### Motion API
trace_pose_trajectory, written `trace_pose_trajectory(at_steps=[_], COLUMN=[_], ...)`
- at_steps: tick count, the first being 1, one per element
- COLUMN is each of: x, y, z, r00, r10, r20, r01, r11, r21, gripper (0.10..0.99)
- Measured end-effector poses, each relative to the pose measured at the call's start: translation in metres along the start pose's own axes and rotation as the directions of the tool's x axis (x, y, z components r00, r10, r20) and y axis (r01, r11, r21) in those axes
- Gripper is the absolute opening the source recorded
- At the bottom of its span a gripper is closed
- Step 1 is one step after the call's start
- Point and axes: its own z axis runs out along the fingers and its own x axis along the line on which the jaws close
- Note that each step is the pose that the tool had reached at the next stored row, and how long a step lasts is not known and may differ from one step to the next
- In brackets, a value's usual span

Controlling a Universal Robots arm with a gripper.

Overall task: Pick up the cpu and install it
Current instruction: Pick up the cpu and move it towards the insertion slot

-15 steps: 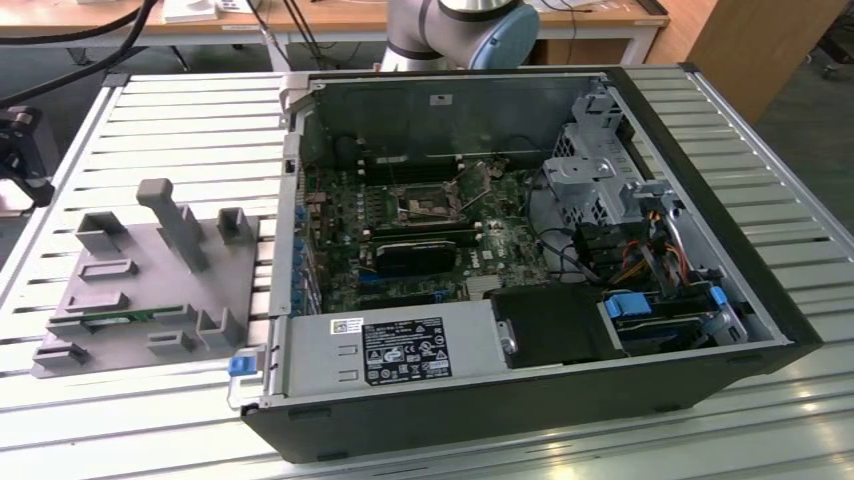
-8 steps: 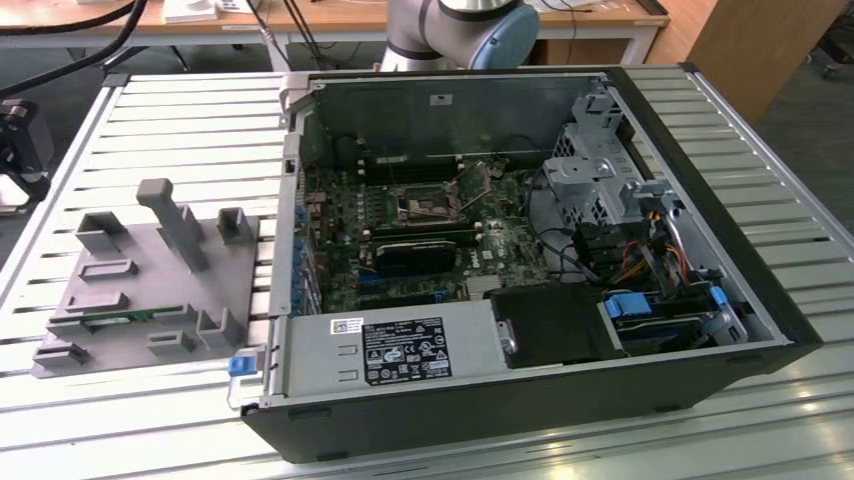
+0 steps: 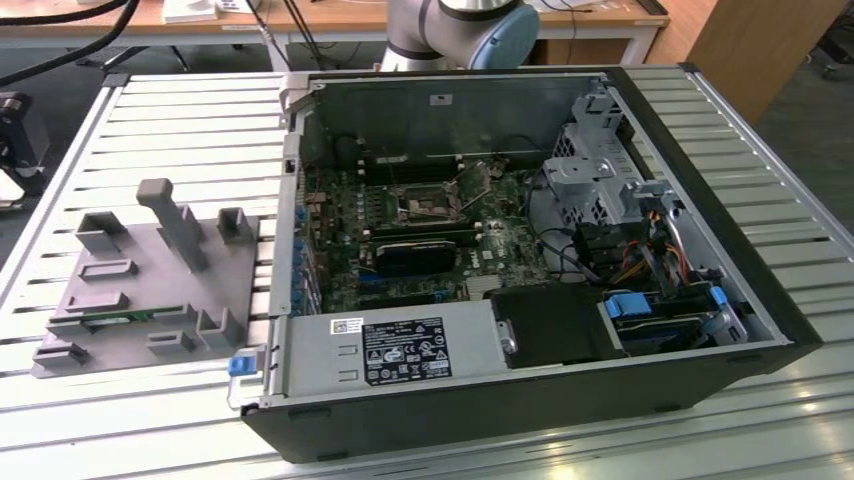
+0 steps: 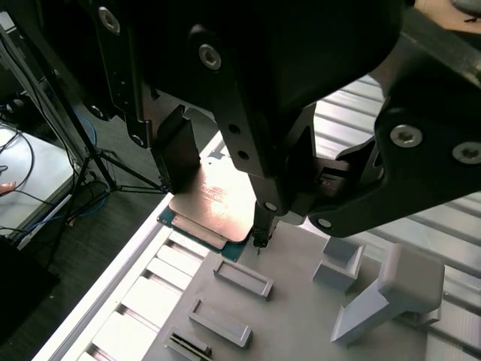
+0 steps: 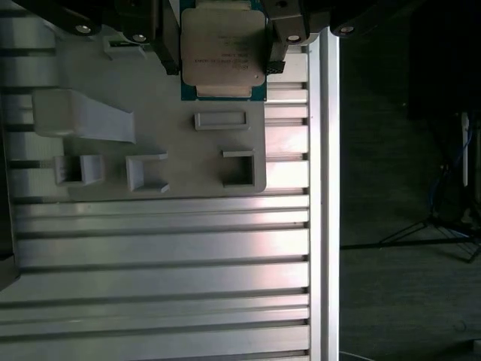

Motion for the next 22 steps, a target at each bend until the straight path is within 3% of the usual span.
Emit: trace_pose_trajectory(at_steps=[22], x=[0.0014], y=[0.0035], z=[-0.0227], r00=[1.0000], r10=[0.002], r20=[0.0001], r01=[-0.002], r11=[1.0000], r21=[0.000], gripper=[0.541])
